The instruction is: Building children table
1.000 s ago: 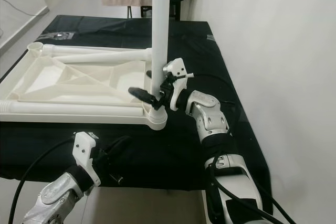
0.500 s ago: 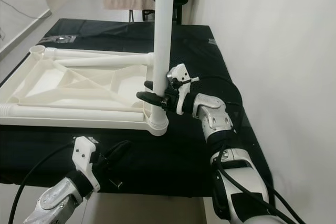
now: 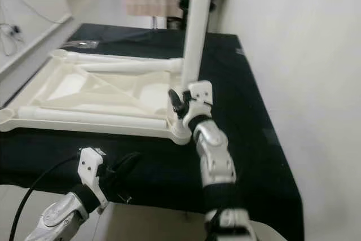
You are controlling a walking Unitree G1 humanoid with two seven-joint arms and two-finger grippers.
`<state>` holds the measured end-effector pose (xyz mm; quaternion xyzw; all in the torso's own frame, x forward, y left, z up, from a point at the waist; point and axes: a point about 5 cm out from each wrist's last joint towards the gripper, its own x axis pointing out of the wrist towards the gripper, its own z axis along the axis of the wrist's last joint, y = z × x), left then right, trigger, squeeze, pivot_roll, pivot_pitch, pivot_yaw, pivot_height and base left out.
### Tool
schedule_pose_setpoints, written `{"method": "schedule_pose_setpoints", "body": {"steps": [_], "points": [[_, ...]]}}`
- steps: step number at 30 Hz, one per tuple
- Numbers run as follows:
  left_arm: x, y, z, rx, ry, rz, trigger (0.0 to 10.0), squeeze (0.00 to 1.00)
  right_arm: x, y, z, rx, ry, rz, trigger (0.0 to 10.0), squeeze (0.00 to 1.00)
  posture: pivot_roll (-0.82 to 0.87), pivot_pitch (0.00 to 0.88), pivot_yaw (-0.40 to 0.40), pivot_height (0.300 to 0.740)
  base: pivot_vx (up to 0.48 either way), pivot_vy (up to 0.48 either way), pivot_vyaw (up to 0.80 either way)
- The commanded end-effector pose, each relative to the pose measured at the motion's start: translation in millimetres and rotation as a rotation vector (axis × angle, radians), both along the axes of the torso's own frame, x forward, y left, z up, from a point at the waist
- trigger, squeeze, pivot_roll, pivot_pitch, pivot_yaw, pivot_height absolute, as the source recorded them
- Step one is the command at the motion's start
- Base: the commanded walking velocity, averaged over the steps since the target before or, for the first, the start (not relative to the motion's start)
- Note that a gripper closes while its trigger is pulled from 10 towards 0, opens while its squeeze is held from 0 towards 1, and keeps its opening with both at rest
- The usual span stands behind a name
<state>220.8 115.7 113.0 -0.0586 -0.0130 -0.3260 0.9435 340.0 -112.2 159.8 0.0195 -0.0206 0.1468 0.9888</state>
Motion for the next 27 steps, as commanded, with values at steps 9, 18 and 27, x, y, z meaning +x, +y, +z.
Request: {"method": "schedule_pose_setpoints", "body": {"steps": [9, 18, 27], "points": [[2.0, -0.3, -2, 0.024, 0.002, 0.004, 10.0, 0.0, 6.6, 5.0, -18, -0.022, 0.141, -0.017, 10.0, 0.79, 0.09, 0.02, -0.054, 0.74, 0.0, 0.0, 0.0], [1.0, -2.9, -2, 0.038, -0.01, -0.013, 10.0, 0.0, 31.3, -17.2, -5, -0.005, 0.127, 0.169, 10.0, 1.0, 0.09, 0.016, -0.057, 0.74, 0.0, 0.0, 0.0], [1.5, -3.8, -1, 0.03, -0.02, -0.003, 10.0, 0.0, 32.8, -27.9, -4, -0.022, 0.125, 0.488, 10.0, 0.0, 0.1, 0.004, -0.064, 0.74, 0.0, 0.0, 0.0]]}}
